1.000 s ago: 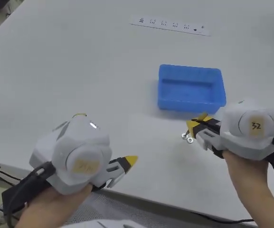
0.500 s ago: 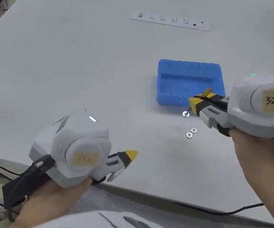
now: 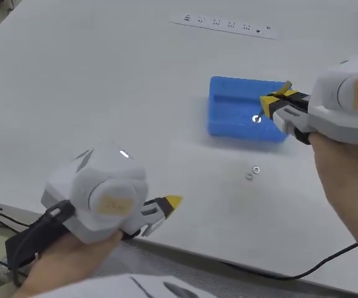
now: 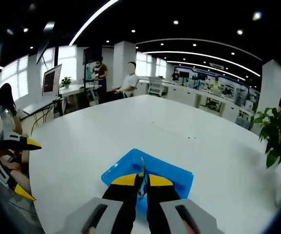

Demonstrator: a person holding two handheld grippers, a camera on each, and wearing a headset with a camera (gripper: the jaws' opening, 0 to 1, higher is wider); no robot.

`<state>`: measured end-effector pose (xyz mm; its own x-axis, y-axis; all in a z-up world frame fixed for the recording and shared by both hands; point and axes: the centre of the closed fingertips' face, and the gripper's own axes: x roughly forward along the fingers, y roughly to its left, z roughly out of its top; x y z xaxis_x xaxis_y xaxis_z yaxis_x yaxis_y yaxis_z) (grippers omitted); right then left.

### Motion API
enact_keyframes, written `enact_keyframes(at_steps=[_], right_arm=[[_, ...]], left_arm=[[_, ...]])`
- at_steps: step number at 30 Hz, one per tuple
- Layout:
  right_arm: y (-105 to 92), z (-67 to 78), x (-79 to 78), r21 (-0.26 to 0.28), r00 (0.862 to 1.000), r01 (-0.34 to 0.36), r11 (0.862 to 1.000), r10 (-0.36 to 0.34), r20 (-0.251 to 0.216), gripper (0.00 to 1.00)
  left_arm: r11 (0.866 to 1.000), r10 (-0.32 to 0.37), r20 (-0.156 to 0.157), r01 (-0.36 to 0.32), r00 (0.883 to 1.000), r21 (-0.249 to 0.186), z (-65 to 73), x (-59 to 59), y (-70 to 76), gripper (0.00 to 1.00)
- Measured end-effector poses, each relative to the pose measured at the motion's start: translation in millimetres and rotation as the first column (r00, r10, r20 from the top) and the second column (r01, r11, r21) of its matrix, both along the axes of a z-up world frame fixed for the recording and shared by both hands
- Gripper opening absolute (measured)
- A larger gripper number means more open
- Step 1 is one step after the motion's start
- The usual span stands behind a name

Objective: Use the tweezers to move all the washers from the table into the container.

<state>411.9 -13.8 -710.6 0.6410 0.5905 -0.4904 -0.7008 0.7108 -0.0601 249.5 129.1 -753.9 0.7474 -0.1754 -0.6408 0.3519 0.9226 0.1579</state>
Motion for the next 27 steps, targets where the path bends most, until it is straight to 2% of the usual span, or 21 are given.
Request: enact_keyframes(at_steps=[5, 12, 20, 27], right_arm=[[1.3, -21.7, 10.3, -0.027, 0.999, 0.003, 1.0, -0.004, -0.035, 0.03], [5.6, -45.6, 14.5, -0.046, 0.997, 0.003, 0.999, -0.007, -0.074, 0.03], [8.2, -57.6, 18.2, -0.06, 0.996, 0.004, 0.998, -0.01, -0.093, 0.03], [7.6, -56.4, 17.2, -0.062, 0.997, 0.003, 0.998, -0.008, -0.083, 0.03]], left_arm=[[1.0, 0.0, -0.004, 0.0, 1.0, 0.001, -2.6, 1.1, 0.8, 0.87], [1.0, 0.001, -0.01, -0.001, 1.0, 0.003, -3.9, 0.9, 0.7, 0.87], [1.0, 0.001, -0.017, -0.001, 1.0, 0.004, -4.6, 0.4, 0.6, 0.87], [1.0, 0.0, -0.021, 0.0, 1.0, 0.001, -4.3, -0.3, -0.2, 0.87]])
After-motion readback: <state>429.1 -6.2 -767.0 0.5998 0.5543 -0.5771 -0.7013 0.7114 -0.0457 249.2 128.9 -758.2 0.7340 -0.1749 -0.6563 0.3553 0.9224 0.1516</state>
